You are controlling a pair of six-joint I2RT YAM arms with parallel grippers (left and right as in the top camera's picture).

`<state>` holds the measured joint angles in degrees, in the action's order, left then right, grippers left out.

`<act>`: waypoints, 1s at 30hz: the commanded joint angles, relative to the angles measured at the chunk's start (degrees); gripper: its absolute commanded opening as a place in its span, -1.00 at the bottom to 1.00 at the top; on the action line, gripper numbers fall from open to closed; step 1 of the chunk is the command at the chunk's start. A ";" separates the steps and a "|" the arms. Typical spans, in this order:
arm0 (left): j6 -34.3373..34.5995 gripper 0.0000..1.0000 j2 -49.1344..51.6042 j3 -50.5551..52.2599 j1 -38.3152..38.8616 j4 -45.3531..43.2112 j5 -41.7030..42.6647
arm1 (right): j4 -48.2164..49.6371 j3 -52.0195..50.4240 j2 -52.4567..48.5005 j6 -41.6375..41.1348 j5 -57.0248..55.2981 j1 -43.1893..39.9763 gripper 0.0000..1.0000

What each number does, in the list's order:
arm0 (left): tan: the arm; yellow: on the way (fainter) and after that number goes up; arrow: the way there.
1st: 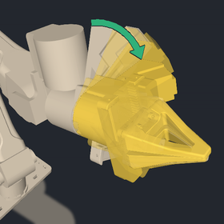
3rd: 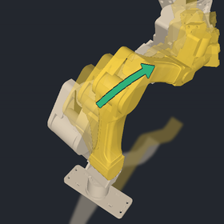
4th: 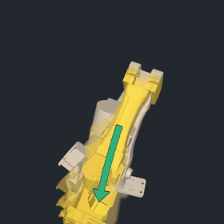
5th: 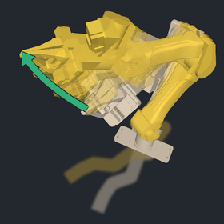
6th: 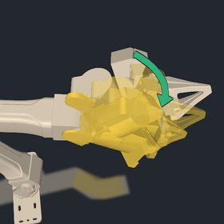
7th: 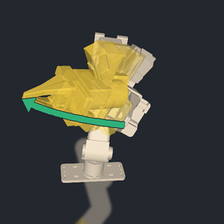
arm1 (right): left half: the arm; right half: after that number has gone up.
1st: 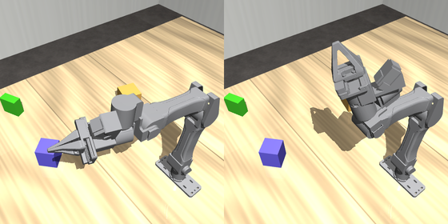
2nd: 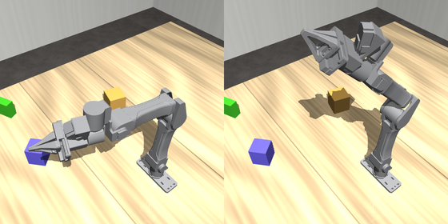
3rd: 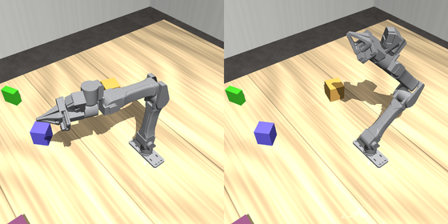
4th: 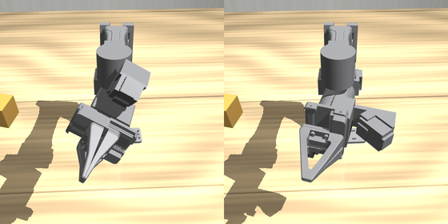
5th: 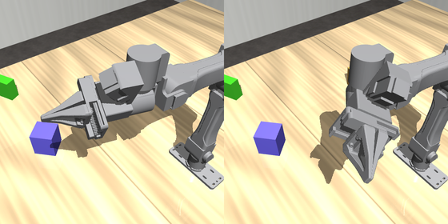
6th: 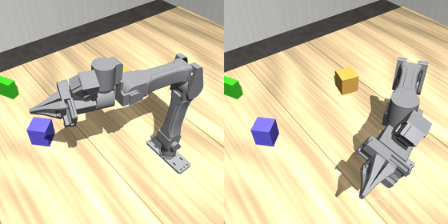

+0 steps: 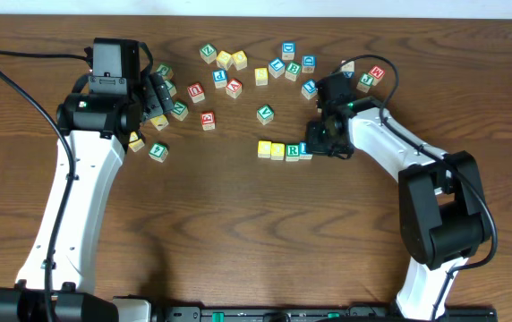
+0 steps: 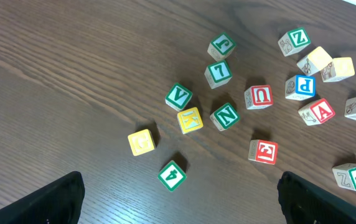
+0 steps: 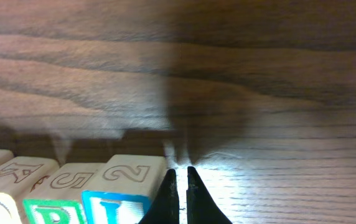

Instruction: Spell out CORL

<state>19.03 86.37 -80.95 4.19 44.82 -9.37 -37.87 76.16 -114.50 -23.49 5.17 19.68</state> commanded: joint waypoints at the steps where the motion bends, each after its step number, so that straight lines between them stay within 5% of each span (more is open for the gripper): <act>1: -0.59 0.95 -0.22 -0.28 -0.15 0.15 -0.33 | 0.22 -0.24 -0.20 -0.22 -0.02 1.22 -0.97; 30: -0.59 0.96 -0.22 -0.28 -0.15 0.15 -0.33 | 3.30 -0.24 -0.20 1.92 3.43 2.86 -0.98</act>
<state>19.03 86.37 -80.93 4.19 44.84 -9.37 -33.95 76.14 -114.50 -22.48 7.66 22.00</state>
